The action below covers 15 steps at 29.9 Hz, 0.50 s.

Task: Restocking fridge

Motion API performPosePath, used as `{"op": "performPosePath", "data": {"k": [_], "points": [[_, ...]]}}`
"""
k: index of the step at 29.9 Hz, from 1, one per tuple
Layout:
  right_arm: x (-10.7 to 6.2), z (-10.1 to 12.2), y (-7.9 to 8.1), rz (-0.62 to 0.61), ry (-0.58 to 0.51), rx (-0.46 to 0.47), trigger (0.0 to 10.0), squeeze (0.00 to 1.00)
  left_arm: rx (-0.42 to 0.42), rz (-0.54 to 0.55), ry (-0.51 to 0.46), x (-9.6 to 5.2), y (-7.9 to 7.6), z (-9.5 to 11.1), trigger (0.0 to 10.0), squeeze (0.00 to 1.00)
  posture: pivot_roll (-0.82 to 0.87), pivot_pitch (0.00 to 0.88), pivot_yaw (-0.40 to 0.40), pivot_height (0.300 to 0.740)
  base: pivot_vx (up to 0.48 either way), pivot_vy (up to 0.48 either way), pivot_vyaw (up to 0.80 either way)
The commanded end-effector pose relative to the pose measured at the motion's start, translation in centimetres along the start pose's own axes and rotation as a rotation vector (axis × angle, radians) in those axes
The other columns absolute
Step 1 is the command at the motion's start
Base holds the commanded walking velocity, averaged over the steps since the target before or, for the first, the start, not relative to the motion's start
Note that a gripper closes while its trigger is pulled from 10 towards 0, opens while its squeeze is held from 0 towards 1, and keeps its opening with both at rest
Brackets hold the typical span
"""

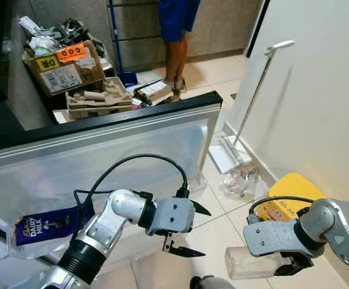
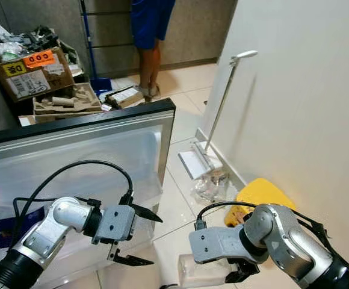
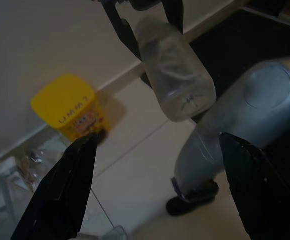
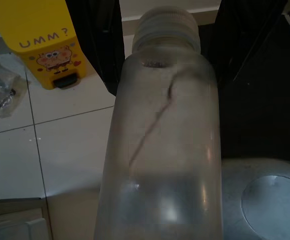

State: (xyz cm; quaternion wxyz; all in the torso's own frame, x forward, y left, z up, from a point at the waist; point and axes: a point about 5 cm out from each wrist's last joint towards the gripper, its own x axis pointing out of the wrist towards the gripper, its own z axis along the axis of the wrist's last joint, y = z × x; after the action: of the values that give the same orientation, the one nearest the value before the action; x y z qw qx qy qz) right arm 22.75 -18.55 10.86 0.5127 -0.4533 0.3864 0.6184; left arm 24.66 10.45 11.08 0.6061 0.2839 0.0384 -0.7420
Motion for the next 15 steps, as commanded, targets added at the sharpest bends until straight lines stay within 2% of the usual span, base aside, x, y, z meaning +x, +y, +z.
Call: {"op": "performPosePath", "data": {"k": [1,2,4,11,13,15], "points": [[-0.1,0.1,-0.4,-0.015,-0.002,-0.016,10.0,0.0,0.007,-0.038,0.053,0.0,-0.4,-0.1,10.0,0.0,-0.12,0.095,-0.07,0.74,0.0,0.0,0.0],[-0.1,0.3,-0.6,-0.024,-0.005,-0.016,10.0,0.0,0.009,-0.047,0.086,-0.2,-0.6,-0.2,10.0,0.0,-0.12,0.095,-0.07,0.74,0.0,0.0,0.0],[0.0,0.4,-1.0,-0.053,-0.009,-0.014,10.0,0.0,-0.005,-0.041,0.09,0.0,-0.7,-0.3,10.0,0.0,-0.12,0.097,-0.068,0.74,0.0,0.0,0.0],[0.3,1.1,-2.0,-0.109,-0.04,-0.019,10.0,0.0,-0.104,0.01,0.064,1.5,-1.2,0.1,10.0,0.0,-0.11,0.1,-0.066,0.74,0.0,0.0,0.0],[0.3,1.1,-2.1,-0.112,-0.043,-0.018,10.0,0.0,-0.109,0.012,0.071,1.6,-1.2,0.1,10.0,0.0,-0.11,0.1,-0.067,0.74,0.0,0.0,0.0],[0.4,1.1,-2.2,-0.115,-0.045,-0.016,10.0,0.0,-0.129,0.039,0.036,1.7,-1.0,0.6,10.0,0.0,-0.11,0.101,-0.068,0.74,0.0,0.0,0.0]]}}
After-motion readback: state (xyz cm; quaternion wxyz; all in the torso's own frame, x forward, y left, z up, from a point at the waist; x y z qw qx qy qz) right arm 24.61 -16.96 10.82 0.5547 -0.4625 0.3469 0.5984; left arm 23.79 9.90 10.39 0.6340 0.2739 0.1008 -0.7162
